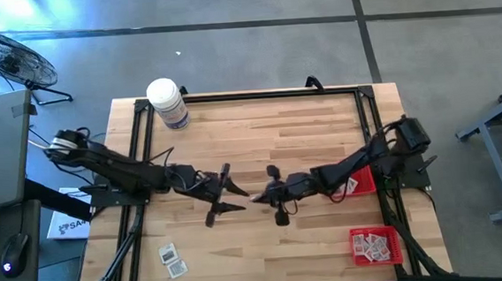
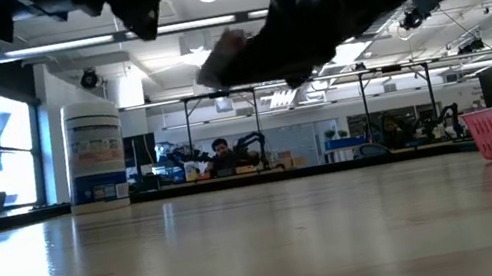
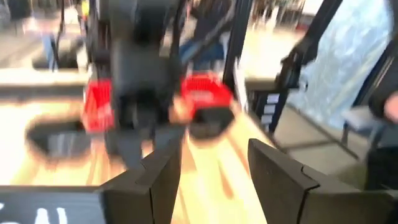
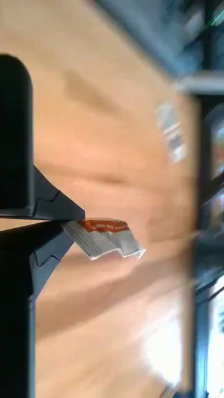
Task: Pick & Place First Aid Supplies
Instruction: Put the orange ointment pack into the bottom red basket
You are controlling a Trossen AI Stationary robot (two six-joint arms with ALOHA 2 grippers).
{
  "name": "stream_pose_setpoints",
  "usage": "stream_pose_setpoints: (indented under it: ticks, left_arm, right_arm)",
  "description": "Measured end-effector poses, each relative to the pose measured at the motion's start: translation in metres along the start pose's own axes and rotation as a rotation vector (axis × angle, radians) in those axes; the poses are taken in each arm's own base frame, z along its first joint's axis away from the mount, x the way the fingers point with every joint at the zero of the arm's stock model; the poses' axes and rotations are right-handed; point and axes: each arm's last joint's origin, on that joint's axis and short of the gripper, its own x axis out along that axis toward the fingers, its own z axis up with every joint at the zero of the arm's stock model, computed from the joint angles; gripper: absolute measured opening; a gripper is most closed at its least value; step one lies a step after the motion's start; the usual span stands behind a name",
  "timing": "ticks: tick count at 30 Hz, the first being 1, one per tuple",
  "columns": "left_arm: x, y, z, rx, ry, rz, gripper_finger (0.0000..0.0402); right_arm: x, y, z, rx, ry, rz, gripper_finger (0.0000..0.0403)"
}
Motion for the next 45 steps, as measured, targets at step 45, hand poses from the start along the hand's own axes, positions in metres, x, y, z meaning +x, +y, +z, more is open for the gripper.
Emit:
stream_pose_setpoints:
  ticks: [45]
  left_arm:
    - [-0.006,0.007,-0.026,0.022,0.269,0.205,0.0183]
  right_arm:
    - [-0.181,0.104,-0.087,1.341,1.268,0.048,0.0015]
